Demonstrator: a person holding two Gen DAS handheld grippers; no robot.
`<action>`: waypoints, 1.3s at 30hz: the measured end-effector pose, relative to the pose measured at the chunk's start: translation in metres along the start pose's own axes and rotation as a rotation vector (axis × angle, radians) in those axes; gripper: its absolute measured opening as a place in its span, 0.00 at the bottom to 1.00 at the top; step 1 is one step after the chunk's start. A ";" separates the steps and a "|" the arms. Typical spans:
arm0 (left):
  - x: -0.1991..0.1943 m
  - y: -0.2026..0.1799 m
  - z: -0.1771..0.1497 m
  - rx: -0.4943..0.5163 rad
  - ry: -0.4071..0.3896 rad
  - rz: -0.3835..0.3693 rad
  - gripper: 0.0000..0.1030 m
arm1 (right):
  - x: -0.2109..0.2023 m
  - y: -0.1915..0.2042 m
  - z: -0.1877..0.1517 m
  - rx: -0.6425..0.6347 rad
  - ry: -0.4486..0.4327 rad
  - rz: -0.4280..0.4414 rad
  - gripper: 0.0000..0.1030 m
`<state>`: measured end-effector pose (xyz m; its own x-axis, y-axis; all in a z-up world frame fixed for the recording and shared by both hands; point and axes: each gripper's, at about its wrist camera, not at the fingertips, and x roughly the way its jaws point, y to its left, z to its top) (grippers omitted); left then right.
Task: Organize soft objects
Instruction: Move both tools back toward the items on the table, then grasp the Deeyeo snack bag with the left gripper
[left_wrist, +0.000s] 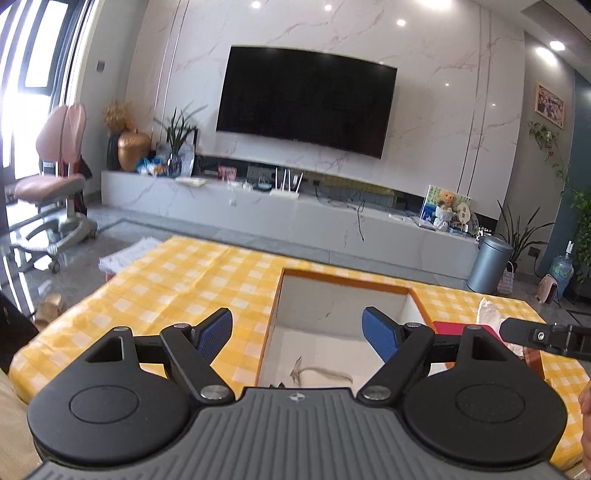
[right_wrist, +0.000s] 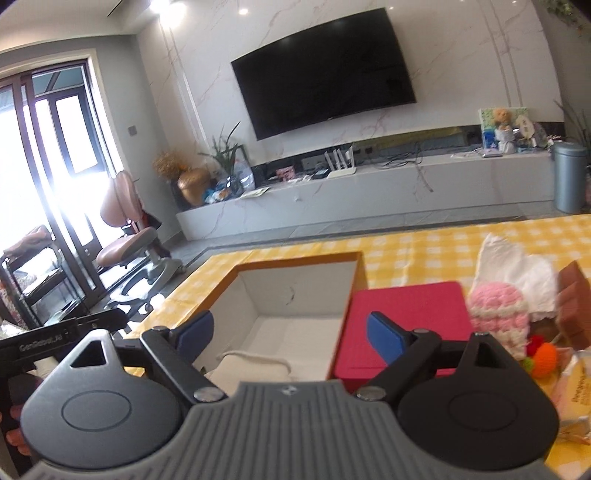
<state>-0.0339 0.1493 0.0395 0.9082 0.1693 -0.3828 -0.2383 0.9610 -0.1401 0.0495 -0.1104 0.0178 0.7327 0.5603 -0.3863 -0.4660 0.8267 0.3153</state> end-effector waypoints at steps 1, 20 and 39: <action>-0.004 -0.005 0.002 0.014 -0.013 -0.003 0.91 | -0.004 -0.002 0.002 0.003 -0.009 -0.011 0.86; -0.010 -0.141 0.005 0.083 0.065 -0.205 0.91 | -0.120 -0.114 0.029 0.045 -0.152 -0.528 0.86; 0.068 -0.313 -0.086 0.335 0.233 -0.449 0.91 | -0.073 -0.289 -0.031 0.488 0.157 -0.680 0.82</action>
<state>0.0729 -0.1589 -0.0211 0.7864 -0.2845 -0.5483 0.3063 0.9504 -0.0539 0.1155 -0.3887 -0.0717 0.6820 -0.0200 -0.7311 0.3429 0.8917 0.2955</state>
